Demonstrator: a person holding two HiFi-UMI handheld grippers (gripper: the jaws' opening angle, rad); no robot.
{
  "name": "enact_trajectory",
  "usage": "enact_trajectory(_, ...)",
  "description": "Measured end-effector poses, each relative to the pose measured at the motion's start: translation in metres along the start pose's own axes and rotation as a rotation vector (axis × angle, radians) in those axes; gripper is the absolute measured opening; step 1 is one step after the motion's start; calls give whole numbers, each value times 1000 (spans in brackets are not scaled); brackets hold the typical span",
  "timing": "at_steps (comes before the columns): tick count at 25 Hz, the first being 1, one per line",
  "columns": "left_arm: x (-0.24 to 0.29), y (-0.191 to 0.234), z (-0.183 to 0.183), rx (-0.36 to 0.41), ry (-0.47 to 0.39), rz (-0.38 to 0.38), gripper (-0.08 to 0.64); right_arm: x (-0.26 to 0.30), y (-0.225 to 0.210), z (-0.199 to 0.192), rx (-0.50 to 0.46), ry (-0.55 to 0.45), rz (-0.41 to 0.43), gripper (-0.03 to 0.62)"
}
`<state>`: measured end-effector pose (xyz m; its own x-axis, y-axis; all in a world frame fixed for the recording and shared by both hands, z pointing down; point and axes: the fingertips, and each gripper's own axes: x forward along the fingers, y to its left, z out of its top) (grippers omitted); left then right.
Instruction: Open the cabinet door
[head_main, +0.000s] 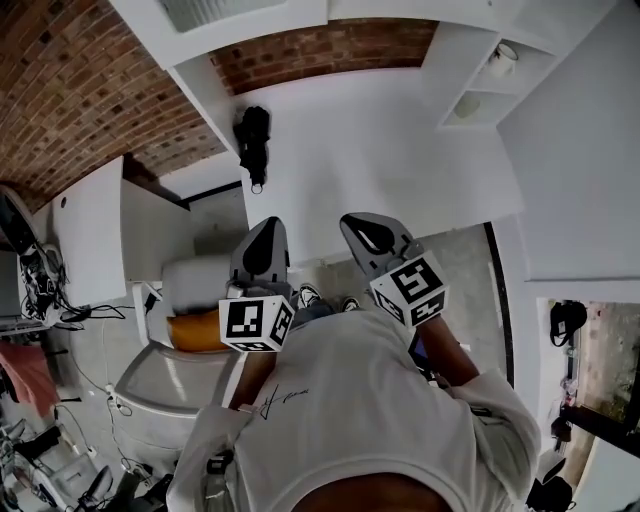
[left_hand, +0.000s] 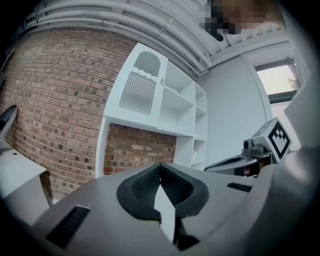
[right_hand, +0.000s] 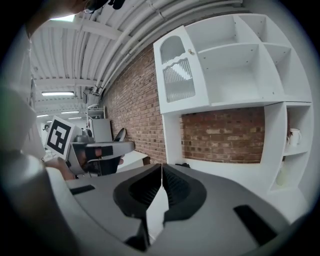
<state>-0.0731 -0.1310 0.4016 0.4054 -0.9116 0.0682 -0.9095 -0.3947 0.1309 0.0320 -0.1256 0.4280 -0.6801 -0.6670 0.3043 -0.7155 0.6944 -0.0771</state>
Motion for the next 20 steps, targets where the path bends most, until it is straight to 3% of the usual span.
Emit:
enact_trajectory(9,7,38,17,16,-34,-50,17,40,26,40,-53,-69,52,26)
enact_trajectory(15,14,53,29,39,-59,-30,17,49,21,59,-49,-73,74,26)
enact_trajectory(20,23,47,36,48,-72,-46,17,51,-2,78,-52,-98,18,26)
